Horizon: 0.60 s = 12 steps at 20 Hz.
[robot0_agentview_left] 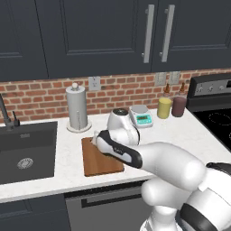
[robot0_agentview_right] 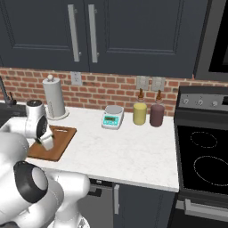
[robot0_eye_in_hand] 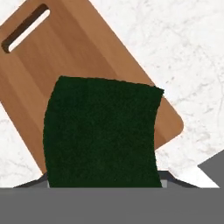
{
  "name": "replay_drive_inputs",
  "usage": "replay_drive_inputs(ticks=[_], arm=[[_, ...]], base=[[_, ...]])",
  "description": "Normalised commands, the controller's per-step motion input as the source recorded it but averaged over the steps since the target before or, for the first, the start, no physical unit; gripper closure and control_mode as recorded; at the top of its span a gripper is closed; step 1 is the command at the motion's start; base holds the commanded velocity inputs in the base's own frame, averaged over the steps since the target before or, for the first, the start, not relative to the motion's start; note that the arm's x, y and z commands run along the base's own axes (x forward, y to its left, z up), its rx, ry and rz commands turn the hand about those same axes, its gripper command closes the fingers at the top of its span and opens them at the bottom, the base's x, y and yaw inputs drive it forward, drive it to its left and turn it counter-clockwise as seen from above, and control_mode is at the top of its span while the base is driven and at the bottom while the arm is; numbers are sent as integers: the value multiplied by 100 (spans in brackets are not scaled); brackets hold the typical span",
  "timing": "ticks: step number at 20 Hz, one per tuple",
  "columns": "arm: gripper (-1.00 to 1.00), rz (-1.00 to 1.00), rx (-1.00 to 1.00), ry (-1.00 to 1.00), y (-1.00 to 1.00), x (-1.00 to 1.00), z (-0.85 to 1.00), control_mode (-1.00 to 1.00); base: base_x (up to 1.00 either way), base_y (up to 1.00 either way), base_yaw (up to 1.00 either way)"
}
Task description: Pick up the sponge from the counter and clean the cutting board by briefly scrubbing or pressing down on the cutting board. Once finished, release the sponge.
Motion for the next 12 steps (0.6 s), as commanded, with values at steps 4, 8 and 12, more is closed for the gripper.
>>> replay_drive_inputs(ticks=[4, 8, 12], arm=[[100, -32, 14, 23, -13, 27, 0, -100], [100, -14, 6, 23, -6, 30, 28, -100], [100, -2, 6, 14, -16, 3, 3, -100]], base=[[0, 0, 0], [0, 0, 0], [0, 0, 0]])
